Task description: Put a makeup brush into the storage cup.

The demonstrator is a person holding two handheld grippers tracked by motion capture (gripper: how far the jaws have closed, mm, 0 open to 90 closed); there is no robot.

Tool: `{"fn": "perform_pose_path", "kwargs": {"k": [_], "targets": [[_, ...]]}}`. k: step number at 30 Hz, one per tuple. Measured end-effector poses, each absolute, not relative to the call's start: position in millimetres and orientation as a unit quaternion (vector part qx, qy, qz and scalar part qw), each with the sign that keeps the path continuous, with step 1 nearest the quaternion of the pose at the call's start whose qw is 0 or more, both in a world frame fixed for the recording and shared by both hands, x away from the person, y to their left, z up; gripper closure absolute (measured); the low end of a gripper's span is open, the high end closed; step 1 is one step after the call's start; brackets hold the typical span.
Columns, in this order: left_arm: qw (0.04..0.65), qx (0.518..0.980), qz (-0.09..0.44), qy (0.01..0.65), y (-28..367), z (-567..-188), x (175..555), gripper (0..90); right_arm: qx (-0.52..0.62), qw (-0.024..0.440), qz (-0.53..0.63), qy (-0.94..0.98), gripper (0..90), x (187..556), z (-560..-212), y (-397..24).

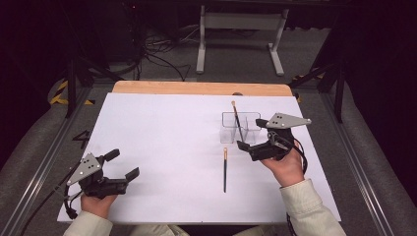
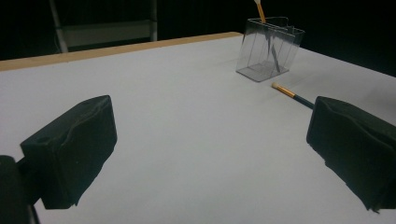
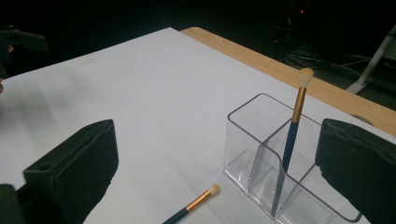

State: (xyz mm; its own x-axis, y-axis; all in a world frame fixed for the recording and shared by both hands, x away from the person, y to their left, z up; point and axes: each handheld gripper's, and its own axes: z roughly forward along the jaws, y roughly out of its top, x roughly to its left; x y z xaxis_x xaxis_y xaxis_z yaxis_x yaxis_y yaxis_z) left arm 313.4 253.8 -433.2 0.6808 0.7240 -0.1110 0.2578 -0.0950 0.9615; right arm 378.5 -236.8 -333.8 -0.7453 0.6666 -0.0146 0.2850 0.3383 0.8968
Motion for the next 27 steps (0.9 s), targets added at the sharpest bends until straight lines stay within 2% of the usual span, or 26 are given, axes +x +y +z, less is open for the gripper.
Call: {"fn": "perform_pose_path", "kwargs": {"k": [5,14,27], "targets": [[0.577,0.712,0.201,0.346,254,-433,314,2.4,0.307,0.205,0.474,0.799,0.0,375,-332,-238],[0.578,0.712,0.201,0.345,253,-433,314,2.4,0.304,0.197,0.458,0.812,0.1,370,-329,-236],[0.577,0.714,0.197,0.345,253,-434,315,2.3,0.304,0.144,0.386,0.859,0.0,378,-332,-222]]}}
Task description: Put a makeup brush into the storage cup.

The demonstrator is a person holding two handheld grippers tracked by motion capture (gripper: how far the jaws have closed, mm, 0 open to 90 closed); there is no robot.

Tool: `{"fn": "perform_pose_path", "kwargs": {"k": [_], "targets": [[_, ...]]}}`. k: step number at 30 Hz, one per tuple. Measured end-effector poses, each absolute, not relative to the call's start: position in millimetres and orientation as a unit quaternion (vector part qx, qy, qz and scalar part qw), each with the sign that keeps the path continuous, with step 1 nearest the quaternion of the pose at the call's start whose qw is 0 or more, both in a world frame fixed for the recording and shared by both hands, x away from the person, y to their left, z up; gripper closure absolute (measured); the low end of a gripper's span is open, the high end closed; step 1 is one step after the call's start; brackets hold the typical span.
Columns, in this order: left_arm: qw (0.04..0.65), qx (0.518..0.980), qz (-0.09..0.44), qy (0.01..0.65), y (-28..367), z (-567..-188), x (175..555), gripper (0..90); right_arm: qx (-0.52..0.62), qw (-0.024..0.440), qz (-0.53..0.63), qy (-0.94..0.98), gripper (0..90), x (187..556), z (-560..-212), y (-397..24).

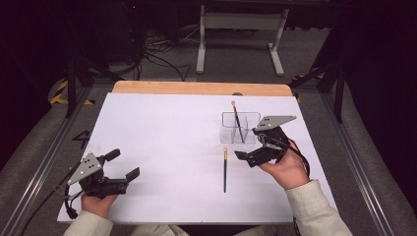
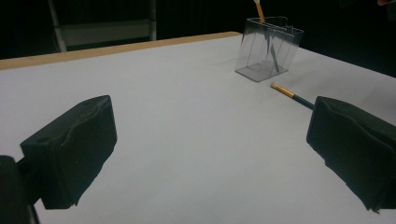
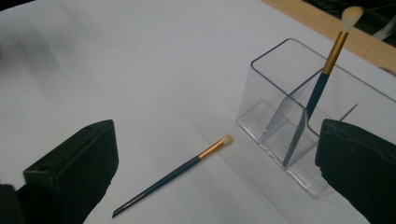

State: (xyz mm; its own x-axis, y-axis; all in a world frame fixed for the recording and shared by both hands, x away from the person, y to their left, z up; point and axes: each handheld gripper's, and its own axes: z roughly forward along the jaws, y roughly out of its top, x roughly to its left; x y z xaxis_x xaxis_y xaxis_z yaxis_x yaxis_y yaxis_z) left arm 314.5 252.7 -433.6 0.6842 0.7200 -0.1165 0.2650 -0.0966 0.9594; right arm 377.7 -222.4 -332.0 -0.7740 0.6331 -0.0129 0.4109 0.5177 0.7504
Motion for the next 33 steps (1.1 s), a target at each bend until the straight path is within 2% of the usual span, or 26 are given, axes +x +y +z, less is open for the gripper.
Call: {"fn": "perform_pose_path", "kwargs": {"k": [22,33], "targets": [[0.566,0.723,0.198,0.344,251,-435,314,2.2,0.282,0.115,0.261,0.916,0.3,396,-332,-194],[0.565,0.722,0.200,0.345,252,-435,313,2.1,0.280,0.097,0.247,0.923,0.2,402,-336,-186]]}}
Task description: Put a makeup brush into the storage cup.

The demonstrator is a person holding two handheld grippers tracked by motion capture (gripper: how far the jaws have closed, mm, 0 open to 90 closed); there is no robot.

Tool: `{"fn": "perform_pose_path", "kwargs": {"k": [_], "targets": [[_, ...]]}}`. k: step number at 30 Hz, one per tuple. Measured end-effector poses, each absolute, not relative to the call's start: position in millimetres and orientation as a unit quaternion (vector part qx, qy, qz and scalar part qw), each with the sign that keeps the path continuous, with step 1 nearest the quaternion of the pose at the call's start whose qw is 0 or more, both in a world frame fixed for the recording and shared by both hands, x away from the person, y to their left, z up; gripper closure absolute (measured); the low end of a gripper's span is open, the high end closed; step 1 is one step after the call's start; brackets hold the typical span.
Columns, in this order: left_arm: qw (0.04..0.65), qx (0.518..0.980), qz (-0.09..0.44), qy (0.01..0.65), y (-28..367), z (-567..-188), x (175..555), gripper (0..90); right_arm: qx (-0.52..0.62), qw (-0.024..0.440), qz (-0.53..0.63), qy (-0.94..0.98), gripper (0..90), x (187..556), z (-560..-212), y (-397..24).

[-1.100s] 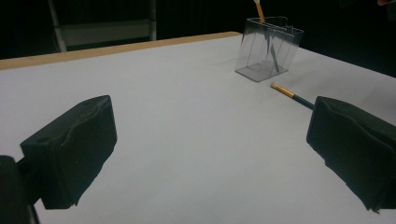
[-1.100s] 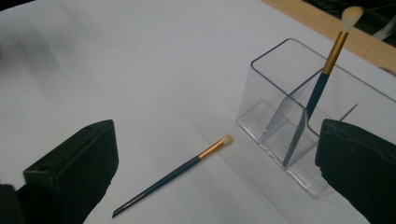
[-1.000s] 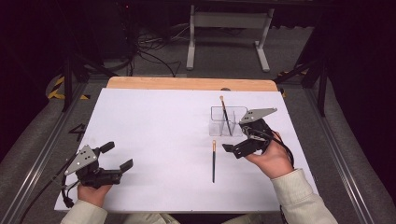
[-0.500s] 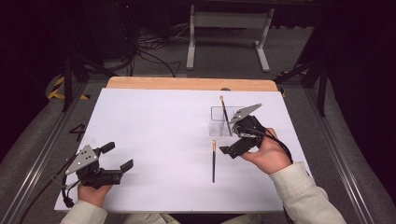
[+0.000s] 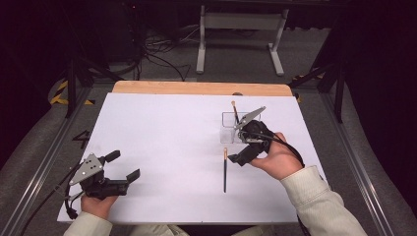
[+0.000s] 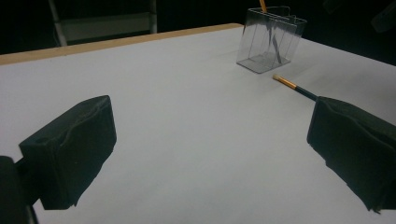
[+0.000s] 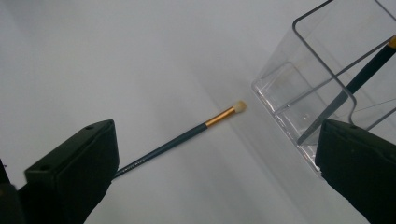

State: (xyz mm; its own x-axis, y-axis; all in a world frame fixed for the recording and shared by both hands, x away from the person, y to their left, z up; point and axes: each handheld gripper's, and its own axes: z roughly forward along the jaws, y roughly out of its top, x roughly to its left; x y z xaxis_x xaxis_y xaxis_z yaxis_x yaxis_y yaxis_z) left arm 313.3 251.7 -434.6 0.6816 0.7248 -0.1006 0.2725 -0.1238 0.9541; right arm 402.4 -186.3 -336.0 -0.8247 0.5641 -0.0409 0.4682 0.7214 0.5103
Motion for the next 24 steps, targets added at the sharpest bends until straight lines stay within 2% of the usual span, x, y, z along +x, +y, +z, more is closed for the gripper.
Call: {"fn": "perform_pose_path", "kwargs": {"k": [24], "targets": [[0.565,0.723,0.199,0.344,252,-435,314,2.1,0.284,0.069,0.192,0.937,0.4,417,-365,-171]]}}
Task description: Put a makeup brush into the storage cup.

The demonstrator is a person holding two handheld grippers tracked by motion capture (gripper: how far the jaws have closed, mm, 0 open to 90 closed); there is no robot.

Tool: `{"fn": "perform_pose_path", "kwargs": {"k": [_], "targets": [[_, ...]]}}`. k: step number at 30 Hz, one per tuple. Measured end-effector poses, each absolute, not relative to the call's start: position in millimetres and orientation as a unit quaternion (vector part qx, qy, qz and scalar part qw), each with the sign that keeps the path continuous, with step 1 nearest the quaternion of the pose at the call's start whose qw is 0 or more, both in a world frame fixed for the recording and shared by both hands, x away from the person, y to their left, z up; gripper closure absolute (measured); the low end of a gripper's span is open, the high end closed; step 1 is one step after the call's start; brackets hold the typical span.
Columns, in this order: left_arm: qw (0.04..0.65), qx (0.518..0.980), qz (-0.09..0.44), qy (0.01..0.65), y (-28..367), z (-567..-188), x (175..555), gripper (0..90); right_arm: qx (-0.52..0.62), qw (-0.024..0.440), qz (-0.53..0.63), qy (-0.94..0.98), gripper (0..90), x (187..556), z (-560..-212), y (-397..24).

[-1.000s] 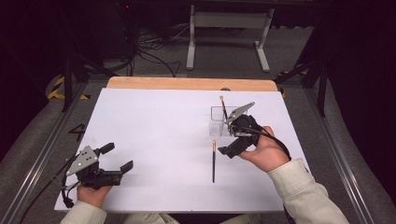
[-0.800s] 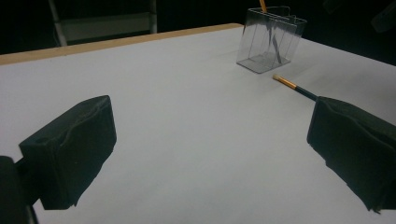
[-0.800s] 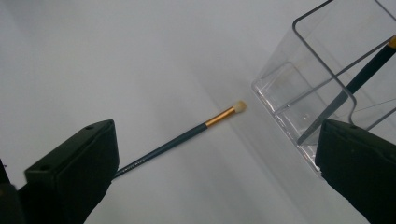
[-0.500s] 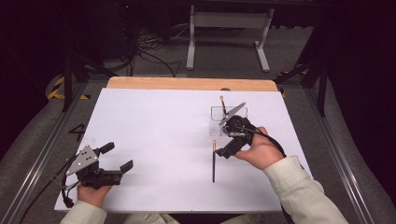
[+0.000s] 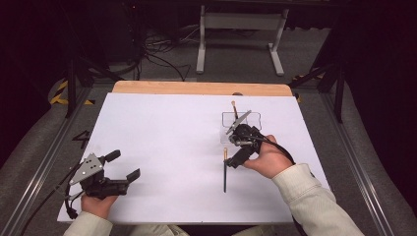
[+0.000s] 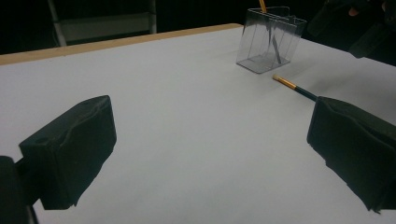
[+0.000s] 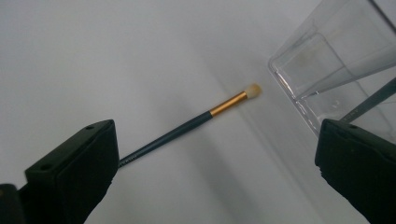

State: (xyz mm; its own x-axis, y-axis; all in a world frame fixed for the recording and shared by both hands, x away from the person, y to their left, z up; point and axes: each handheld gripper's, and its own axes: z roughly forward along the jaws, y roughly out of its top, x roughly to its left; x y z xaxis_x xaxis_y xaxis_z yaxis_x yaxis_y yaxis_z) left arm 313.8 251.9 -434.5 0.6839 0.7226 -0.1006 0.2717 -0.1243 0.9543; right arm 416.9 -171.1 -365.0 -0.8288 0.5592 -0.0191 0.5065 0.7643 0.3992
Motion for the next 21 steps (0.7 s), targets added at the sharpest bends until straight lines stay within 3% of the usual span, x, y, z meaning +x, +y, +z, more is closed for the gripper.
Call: {"fn": "perform_pose_path", "kwargs": {"k": [21], "targets": [[0.564,0.723,0.201,0.344,252,-435,314,2.2,0.286,0.052,0.166,0.942,1.1,423,-394,-161]]}}
